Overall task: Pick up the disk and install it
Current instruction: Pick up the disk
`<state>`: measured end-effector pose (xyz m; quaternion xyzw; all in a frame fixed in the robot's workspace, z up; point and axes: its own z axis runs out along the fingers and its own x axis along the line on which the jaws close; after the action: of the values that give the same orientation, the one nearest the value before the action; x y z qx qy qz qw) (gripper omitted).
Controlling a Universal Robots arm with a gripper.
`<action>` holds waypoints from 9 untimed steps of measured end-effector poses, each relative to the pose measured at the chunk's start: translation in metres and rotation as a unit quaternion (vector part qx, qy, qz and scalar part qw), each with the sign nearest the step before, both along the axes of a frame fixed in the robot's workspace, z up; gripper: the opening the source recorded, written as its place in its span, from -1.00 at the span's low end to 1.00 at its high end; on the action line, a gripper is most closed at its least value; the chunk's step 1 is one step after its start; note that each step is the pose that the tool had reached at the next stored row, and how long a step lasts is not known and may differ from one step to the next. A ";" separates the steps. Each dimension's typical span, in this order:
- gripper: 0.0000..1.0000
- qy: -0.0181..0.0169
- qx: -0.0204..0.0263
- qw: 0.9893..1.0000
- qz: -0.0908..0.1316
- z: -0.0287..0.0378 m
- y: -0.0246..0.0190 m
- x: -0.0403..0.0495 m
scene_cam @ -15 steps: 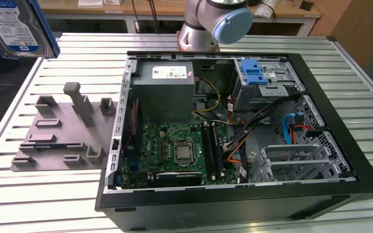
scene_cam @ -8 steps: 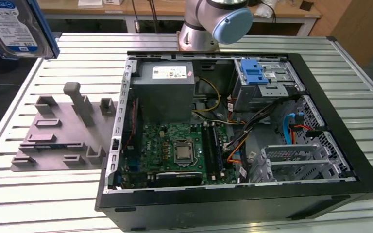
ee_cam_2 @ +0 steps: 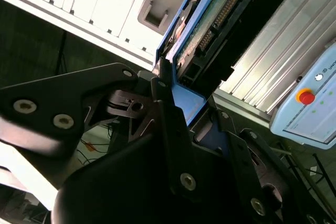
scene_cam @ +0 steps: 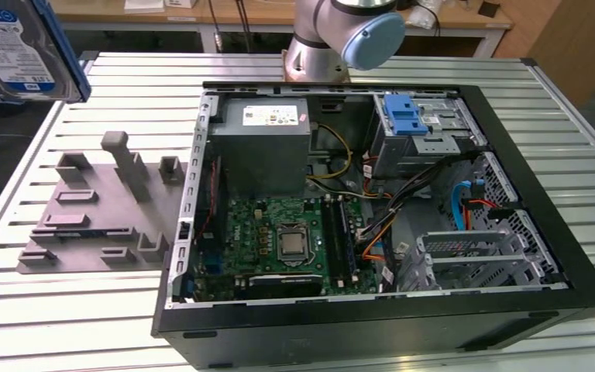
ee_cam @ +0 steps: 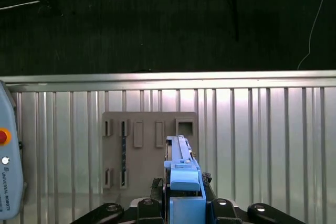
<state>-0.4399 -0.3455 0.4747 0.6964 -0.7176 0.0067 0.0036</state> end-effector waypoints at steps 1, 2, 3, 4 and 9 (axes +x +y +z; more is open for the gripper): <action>-0.27 0.000 0.000 1.000 0.000 0.0000 -0.0023 0.0000; -0.27 0.000 0.000 1.000 0.000 0.0000 -0.0047 0.0001; -0.27 0.000 0.000 1.000 0.000 0.0000 -0.0070 0.0003; -0.27 0.000 0.000 1.000 0.000 -0.0001 -0.0091 0.0005; -0.27 0.000 0.000 1.000 0.000 0.0000 -0.0132 0.0024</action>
<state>-0.4374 -0.3587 0.4748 0.6964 -0.7176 0.0068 0.0037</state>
